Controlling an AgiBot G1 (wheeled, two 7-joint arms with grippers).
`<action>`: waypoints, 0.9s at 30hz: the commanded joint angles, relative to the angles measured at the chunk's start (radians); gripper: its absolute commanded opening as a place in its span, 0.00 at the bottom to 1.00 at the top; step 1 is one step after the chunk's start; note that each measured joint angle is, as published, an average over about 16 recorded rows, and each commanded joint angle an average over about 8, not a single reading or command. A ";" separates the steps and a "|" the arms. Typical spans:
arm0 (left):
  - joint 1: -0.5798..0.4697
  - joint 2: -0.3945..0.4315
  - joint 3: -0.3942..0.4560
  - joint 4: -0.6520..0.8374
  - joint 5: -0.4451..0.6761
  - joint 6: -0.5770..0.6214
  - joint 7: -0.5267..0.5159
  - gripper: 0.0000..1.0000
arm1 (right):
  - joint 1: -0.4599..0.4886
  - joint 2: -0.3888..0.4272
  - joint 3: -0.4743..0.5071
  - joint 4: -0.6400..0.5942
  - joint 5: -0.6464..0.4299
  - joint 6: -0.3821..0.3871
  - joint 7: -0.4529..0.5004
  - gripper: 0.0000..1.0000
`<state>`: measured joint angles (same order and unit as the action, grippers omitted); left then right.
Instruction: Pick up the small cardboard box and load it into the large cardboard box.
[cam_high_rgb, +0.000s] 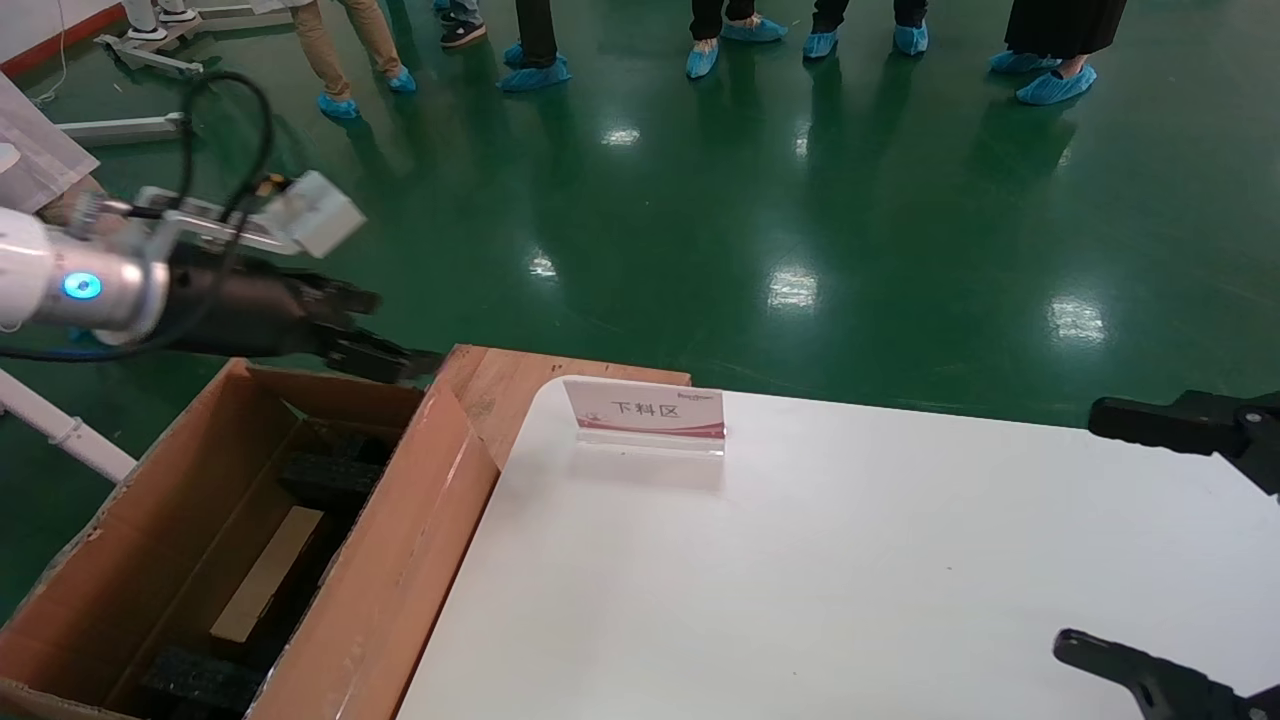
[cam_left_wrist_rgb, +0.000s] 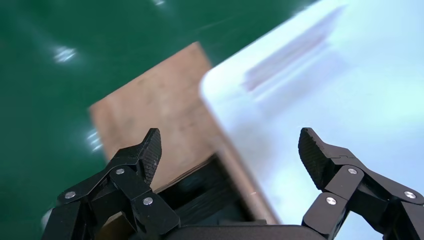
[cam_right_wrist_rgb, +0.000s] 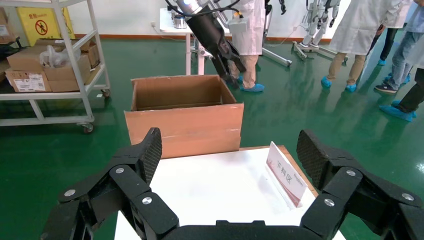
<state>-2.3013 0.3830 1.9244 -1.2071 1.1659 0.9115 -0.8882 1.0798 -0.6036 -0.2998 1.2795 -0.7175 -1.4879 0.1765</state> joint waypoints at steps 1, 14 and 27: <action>0.044 0.008 -0.059 -0.003 -0.016 0.021 0.025 1.00 | 0.000 0.000 0.000 0.000 0.000 0.000 0.000 1.00; 0.346 0.064 -0.463 -0.022 -0.123 0.165 0.197 1.00 | 0.000 0.000 -0.001 0.000 0.000 0.000 0.000 1.00; 0.647 0.120 -0.868 -0.041 -0.230 0.308 0.370 1.00 | 0.000 0.000 -0.001 0.000 0.001 0.000 -0.001 1.00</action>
<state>-1.6547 0.5033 1.0575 -1.2477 0.9365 1.2194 -0.5190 1.0803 -0.6031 -0.3012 1.2793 -0.7166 -1.4875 0.1758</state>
